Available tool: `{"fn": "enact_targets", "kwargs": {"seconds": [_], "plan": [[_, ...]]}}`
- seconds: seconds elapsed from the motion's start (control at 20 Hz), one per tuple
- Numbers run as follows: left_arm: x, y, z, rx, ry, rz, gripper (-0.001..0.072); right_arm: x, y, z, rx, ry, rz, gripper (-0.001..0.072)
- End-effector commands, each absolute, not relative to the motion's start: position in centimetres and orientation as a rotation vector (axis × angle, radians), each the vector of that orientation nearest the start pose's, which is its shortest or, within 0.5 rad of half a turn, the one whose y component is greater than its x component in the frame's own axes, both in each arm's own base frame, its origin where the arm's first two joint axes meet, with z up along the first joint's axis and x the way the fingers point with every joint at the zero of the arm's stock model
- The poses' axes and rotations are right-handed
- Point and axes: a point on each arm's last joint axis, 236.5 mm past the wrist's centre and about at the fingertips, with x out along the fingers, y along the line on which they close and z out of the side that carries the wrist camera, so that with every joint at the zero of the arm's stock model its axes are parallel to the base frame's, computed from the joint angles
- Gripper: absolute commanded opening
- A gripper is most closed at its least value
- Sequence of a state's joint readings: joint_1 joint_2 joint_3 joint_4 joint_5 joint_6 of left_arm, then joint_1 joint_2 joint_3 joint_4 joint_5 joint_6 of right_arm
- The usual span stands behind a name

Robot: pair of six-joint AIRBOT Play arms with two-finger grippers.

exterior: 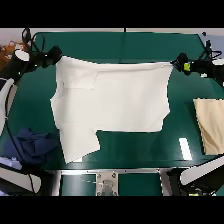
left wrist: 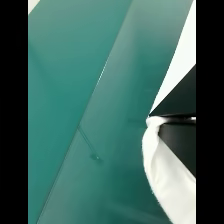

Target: Fold the shirts.

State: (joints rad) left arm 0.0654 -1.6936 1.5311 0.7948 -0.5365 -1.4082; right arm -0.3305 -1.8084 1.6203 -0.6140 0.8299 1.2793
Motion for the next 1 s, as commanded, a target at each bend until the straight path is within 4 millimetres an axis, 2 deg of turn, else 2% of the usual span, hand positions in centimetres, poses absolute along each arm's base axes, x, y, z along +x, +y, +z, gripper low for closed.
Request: {"fn": "enact_targets", "kwargs": {"seconds": [0.0,0.15,0.25,0.35,0.5,0.6,0.75,0.95], "plan": [[60.0,-3.6,6.4,-0.621,0.676,-0.159,0.0026,59.2,-4.4,3.2,0.782,0.785,0.186,0.0014],[56.7,-4.3,3.6,-0.552,0.859,-0.225,0.0026,56.2,-3.6,0.6,0.696,0.951,0.215,0.0014],[54.0,-4.1,1.4,-0.472,0.997,-0.238,0.0026,53.5,-3.8,-1.7,0.632,1.089,0.198,0.0013],[52.0,-4.1,0.0,-0.413,1.094,-0.252,0.0026,51.3,-3.5,-3.9,0.615,1.185,0.199,0.0013],[50.8,-3.7,-1.2,-0.395,1.151,-0.228,0.0026,48.7,-3.2,-6.8,0.618,1.281,0.182,0.0013],[49.9,-3.8,-2.7,-0.413,1.189,-0.219,0.0026,47.9,-3.0,-7.7,0.631,1.309,0.181,0.0014],[48.3,-4.1,-5.0,-0.433,1.243,-0.21,0.0026,47.7,-2.9,-7.9,0.637,1.315,0.179,0.0014],[48.1,-4.3,-5.2,-0.451,1.249,-0.207,0.0026,47.8,-2.9,-7.9,0.636,1.315,0.178,0.0014]]}}
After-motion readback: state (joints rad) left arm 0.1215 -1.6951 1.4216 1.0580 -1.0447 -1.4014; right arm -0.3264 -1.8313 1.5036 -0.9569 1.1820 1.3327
